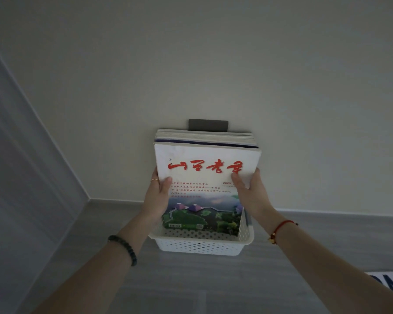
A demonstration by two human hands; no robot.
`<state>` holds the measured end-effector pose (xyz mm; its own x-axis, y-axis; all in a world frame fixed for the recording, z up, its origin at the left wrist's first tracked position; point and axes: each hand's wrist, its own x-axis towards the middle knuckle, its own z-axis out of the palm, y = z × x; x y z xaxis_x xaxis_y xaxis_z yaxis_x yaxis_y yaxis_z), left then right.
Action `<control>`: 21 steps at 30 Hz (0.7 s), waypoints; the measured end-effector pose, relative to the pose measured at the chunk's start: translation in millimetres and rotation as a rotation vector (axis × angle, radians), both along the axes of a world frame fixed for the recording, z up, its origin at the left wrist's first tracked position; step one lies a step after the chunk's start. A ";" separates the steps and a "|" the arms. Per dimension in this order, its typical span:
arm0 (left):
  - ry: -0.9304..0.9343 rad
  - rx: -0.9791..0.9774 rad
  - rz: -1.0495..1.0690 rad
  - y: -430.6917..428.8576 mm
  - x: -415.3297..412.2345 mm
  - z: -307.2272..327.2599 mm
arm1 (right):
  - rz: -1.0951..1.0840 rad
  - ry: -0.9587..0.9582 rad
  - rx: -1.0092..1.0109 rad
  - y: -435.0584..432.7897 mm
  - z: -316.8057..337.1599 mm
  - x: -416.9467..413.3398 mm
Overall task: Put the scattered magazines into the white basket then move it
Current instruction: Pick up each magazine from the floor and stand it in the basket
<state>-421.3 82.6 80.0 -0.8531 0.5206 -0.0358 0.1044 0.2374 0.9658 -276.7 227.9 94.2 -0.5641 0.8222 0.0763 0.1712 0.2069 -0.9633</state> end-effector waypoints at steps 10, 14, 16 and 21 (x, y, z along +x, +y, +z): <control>-0.057 -0.027 0.080 -31.7 69.8 -9.5 | -0.014 -0.244 -0.028 30.1 -27.5 120.2; -0.046 -0.027 0.124 -29.0 114.0 -9.4 | -0.094 -0.276 -0.070 49.5 -34.6 194.4; -0.089 0.002 0.123 -21.1 141.4 -10.9 | -0.114 -0.328 -0.071 54.8 -37.9 231.9; -0.309 0.026 -0.012 16.8 232.3 -29.7 | -0.183 -0.429 -0.109 69.7 -46.0 325.7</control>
